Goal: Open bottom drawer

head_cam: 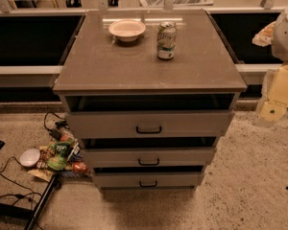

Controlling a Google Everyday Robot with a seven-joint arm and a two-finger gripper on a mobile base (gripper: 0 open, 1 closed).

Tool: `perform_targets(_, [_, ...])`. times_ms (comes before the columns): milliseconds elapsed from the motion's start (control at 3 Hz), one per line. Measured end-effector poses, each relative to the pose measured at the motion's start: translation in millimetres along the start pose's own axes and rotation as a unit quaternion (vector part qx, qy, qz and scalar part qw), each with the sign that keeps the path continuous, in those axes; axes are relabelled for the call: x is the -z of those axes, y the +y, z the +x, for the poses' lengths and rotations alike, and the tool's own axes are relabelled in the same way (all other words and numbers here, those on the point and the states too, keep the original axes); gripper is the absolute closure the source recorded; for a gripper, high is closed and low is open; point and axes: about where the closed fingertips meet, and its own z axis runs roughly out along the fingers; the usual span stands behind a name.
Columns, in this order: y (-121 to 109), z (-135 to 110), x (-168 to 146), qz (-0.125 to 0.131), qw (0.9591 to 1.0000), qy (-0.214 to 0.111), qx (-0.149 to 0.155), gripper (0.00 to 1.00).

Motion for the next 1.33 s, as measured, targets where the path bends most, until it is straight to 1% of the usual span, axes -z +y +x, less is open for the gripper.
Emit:
perform_targets(333, [0,0,0,0.0,1.0,0.0,0.0,0.0])
perform_targets(667, [2,1,1,0.011,0.9998,-0.017,-0.002,0.0])
perform_targets(1000, [18,10,-23,0.017,0.9986,-0.047,-0.017,0.0])
perform_targets(1333, [48,33,-70,0.018,0.9957,-0.072,-0.055,0.0])
